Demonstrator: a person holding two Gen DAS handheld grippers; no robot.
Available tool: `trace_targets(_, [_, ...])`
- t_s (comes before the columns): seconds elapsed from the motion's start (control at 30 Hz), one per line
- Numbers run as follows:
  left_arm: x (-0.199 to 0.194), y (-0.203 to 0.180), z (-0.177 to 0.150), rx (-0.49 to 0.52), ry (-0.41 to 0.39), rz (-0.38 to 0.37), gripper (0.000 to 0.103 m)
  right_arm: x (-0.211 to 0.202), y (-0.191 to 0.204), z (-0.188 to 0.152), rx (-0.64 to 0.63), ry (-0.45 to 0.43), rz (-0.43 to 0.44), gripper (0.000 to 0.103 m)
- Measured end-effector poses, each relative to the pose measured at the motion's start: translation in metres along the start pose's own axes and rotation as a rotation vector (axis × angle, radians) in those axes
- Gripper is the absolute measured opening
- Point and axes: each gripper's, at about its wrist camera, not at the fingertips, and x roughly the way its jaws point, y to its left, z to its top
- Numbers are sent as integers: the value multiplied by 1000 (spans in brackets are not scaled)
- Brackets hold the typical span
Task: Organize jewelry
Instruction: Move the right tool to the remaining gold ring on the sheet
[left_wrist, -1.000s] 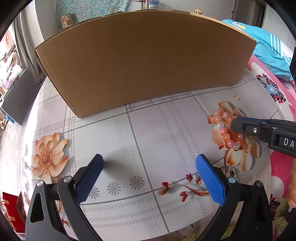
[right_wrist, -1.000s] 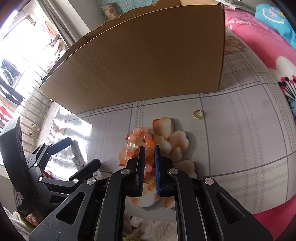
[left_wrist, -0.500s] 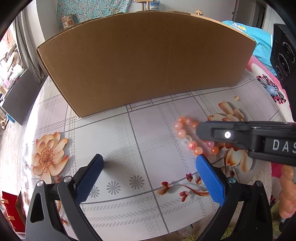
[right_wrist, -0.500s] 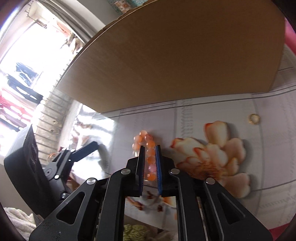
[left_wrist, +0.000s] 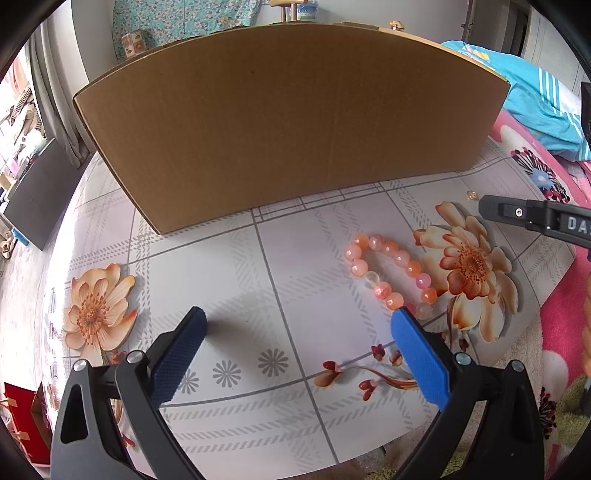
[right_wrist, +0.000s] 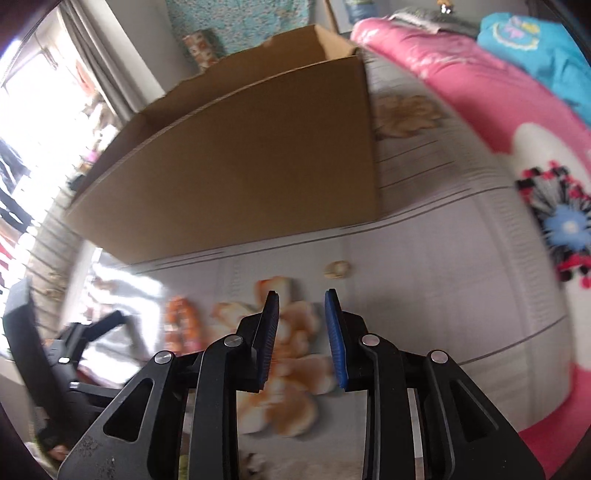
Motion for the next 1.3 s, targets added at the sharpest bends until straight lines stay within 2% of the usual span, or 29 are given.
trace_targets(0.17, [0,0,0,0,-1,0,98,8,0,4,-72,-31,-111,27])
trace_targets(0.47, [0,-1,0,-1,-2,1,98,22,17,7,-198,-67,-209,20])
trace_targets(1.3, [-1,-1,1,-2,-3,1,98,4,49,-1,-273,-64,-190,13])
